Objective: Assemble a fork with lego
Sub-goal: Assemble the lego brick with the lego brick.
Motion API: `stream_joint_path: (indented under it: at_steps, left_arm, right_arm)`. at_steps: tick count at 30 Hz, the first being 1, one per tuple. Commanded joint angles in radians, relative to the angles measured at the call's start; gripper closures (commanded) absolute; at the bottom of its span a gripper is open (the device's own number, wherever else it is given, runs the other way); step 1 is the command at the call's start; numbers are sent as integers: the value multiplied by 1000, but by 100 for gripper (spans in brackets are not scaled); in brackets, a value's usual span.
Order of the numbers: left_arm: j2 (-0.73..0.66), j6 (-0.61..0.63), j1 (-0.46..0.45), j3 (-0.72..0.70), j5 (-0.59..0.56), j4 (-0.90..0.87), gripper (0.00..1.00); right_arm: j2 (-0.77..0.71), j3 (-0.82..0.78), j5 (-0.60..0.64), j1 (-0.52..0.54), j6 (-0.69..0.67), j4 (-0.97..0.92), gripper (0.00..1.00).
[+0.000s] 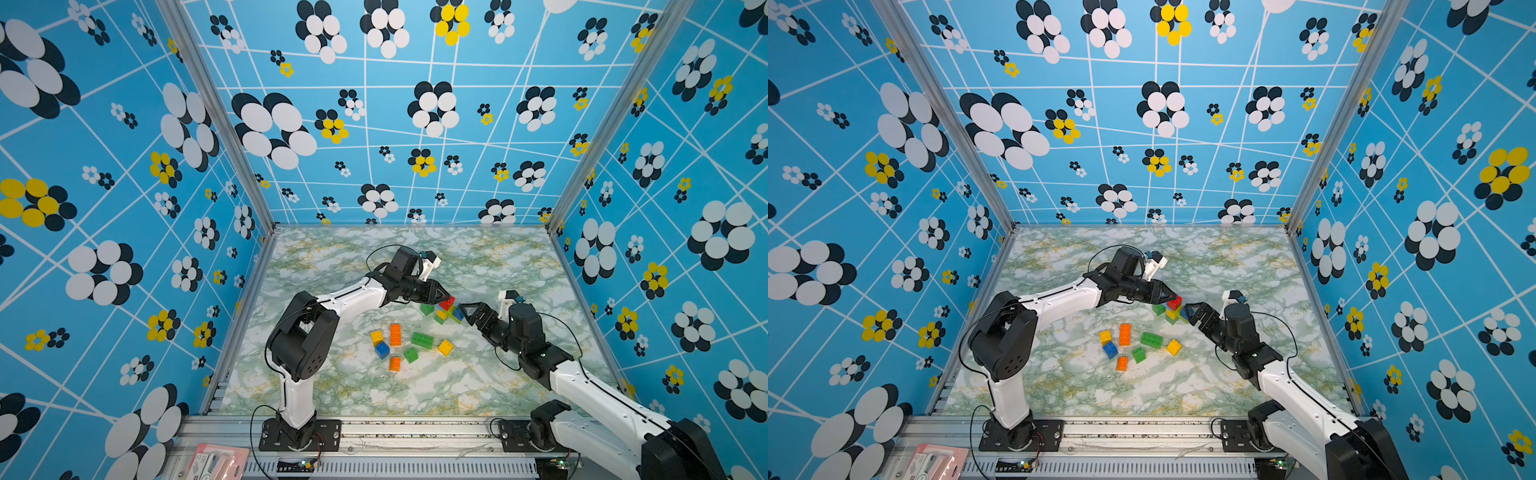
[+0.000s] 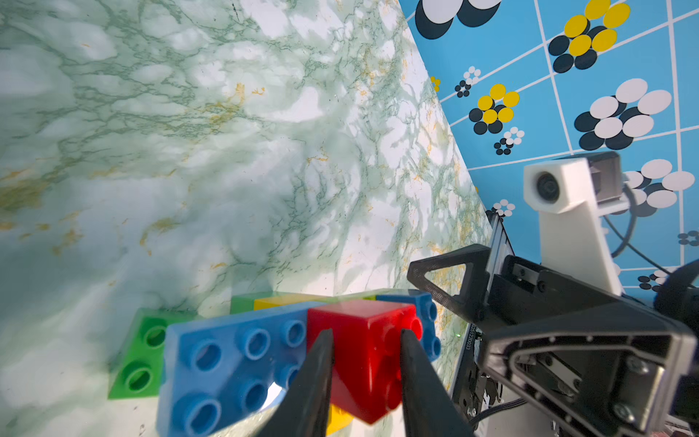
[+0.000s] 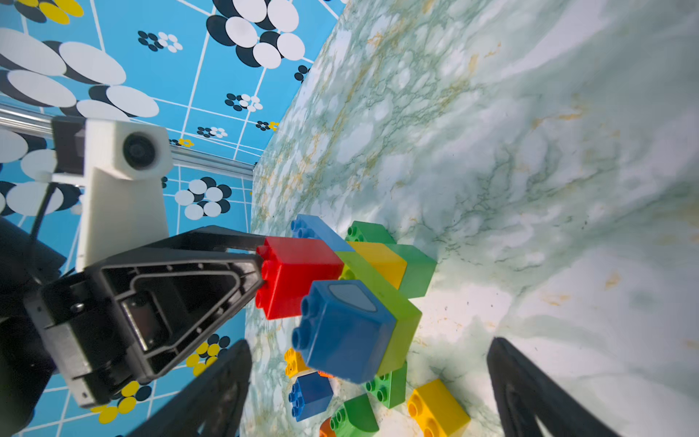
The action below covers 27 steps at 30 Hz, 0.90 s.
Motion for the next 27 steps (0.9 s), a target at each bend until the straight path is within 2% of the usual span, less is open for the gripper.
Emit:
stream_joint_path:
  at_steps: [1,6,14,27]
  left_arm:
    - [24,18,4,-46,-64,-119,68]
    - [22,20,4,-46,-70,-125,68]
    - [22,24,4,-41,-70,-130,68]
    - [27,22,3,-35,-68,-130,68]
  right_arm:
    - [9,-53,-55,-8,189,264,1]
    - [79,-106,-91,-14,271,441,1]
    - [172,-116,-112,-14,289,504,5]
    - [284,-126,-113,-14,314,589,25]
